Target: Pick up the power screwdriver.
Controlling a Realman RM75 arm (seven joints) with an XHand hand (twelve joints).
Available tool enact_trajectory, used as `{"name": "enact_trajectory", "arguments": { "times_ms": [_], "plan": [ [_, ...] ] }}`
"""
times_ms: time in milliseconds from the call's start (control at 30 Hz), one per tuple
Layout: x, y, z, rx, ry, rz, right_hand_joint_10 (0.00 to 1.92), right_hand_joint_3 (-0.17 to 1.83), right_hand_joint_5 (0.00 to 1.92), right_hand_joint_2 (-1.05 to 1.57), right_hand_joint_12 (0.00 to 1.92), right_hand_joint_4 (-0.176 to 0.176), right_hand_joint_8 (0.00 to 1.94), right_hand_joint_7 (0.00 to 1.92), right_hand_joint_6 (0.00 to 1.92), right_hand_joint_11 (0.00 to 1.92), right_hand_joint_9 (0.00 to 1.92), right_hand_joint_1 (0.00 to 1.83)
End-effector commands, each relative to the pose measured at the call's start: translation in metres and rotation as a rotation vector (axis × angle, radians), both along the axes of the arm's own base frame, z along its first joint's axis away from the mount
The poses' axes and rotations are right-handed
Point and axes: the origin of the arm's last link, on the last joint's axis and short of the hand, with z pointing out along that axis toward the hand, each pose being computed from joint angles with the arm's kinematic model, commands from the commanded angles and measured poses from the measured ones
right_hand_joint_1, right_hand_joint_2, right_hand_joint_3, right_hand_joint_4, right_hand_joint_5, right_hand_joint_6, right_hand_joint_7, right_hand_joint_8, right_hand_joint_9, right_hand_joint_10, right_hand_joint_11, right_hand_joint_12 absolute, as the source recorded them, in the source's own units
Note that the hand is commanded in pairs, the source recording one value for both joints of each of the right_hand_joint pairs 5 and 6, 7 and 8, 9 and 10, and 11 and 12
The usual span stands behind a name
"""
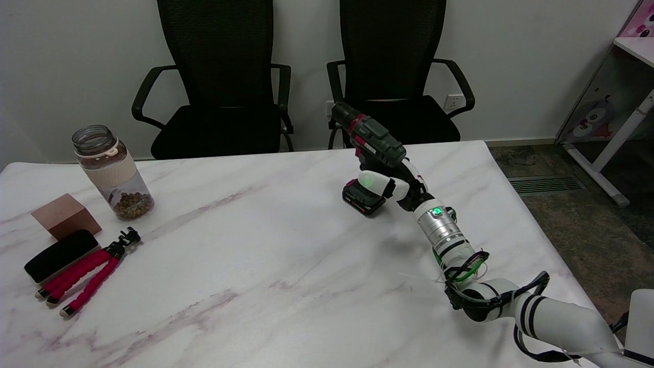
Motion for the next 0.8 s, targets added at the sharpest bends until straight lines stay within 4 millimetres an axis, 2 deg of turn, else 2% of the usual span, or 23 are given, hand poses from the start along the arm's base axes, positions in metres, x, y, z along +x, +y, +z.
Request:
{"name": "enact_trajectory", "arguments": {
  "times_ms": [33, 300, 800],
  "plan": [
    [-0.001, -0.007, -0.004, -0.005, -0.076, 0.010, 0.27, 0.77, 0.04, -0.08, 0.30, -0.028, 0.04, 0.04, 0.04, 0.30, 0.27, 0.82],
    [-0.001, -0.010, -0.005, -0.017, -0.083, 0.021, 0.27, 0.78, 0.05, -0.10, 0.29, -0.008, 0.05, 0.05, 0.05, 0.29, 0.27, 0.82],
    [0.001, -0.018, -0.014, -0.013, -0.084, 0.030, 0.27, 0.77, 0.05, -0.10, 0.28, 0.000, 0.05, 0.05, 0.05, 0.28, 0.27, 0.82]
  ]
}}
